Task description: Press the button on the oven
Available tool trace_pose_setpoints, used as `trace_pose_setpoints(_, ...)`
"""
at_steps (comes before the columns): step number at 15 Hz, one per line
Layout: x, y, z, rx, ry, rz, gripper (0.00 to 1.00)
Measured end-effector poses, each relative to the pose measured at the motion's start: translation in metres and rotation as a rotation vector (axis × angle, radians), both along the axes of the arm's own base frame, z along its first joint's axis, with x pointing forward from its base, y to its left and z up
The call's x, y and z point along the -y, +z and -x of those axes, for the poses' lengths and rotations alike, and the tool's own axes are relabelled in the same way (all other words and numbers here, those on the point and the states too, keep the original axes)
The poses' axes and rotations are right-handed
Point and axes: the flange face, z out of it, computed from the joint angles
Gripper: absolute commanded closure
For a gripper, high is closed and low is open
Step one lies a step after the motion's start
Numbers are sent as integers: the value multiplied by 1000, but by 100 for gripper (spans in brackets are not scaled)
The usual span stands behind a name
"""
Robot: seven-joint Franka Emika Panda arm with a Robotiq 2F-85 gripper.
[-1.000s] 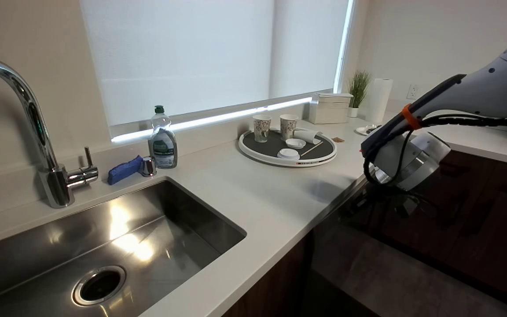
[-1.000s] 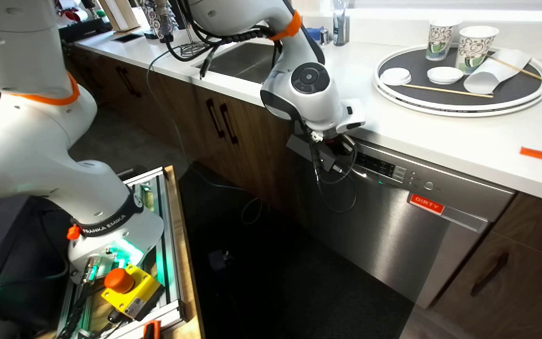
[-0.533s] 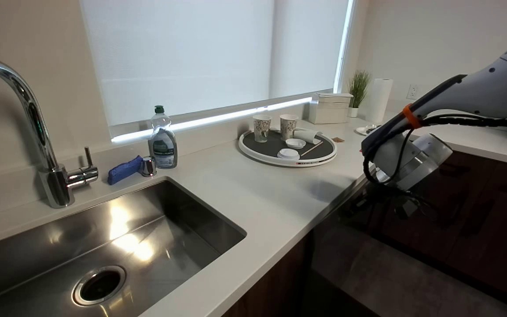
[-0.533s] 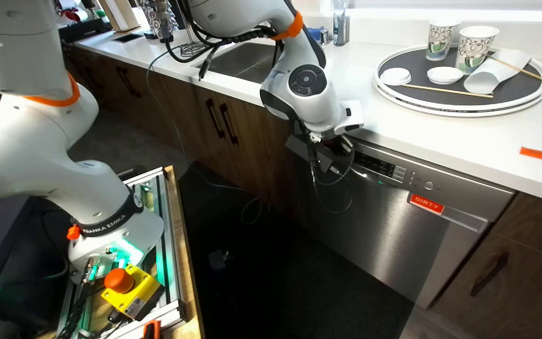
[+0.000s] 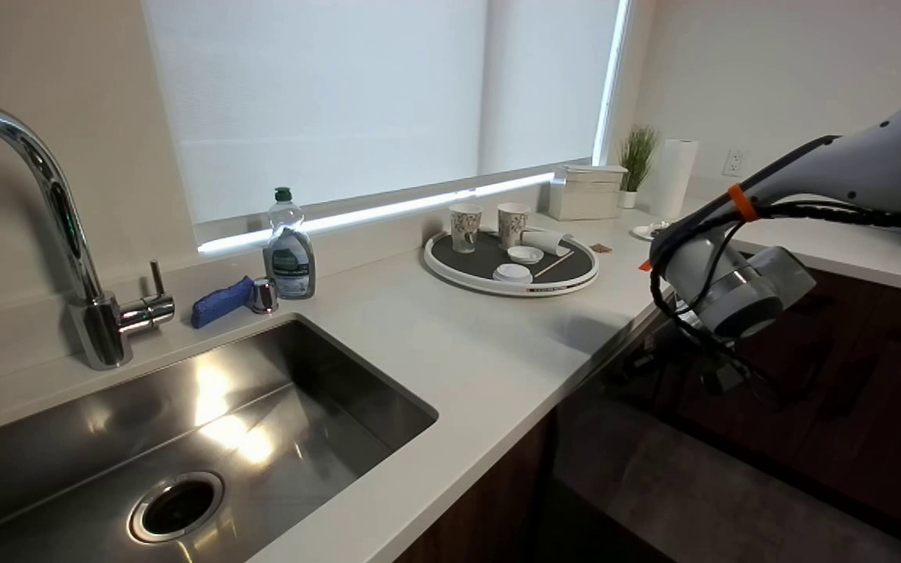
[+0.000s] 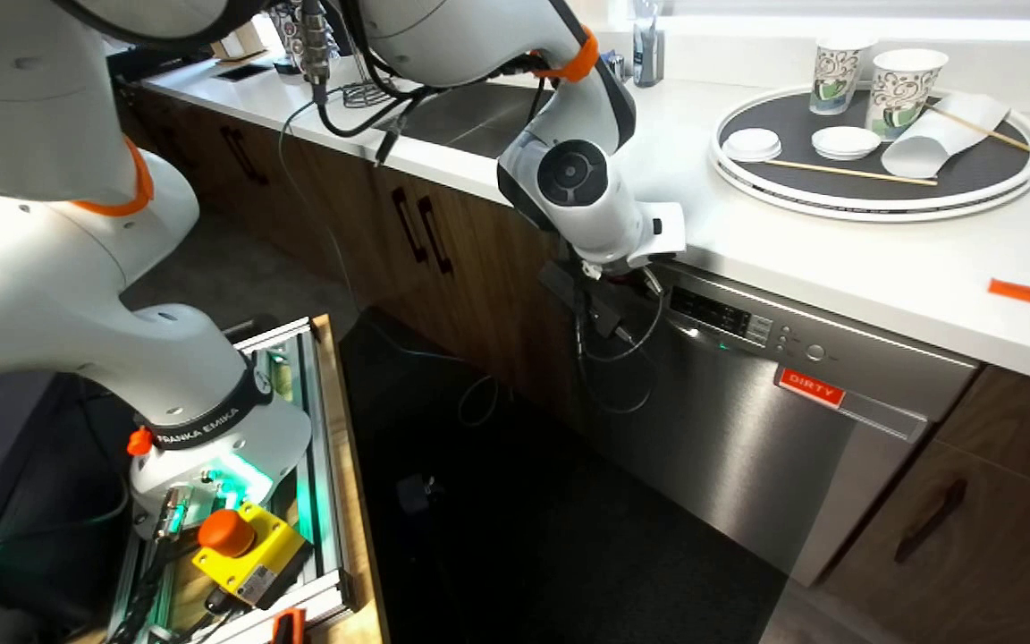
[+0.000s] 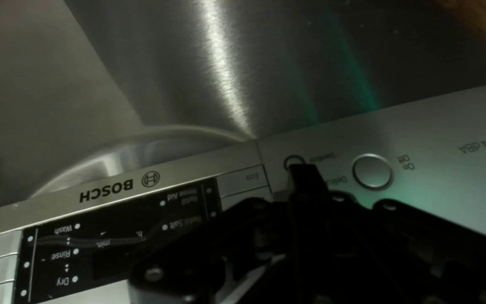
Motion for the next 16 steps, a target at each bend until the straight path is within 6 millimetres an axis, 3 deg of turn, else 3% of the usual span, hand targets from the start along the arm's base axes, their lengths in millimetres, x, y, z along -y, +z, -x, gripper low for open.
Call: trace_pose_setpoints(16, 9, -1, 4, 40, 7, -17, 100)
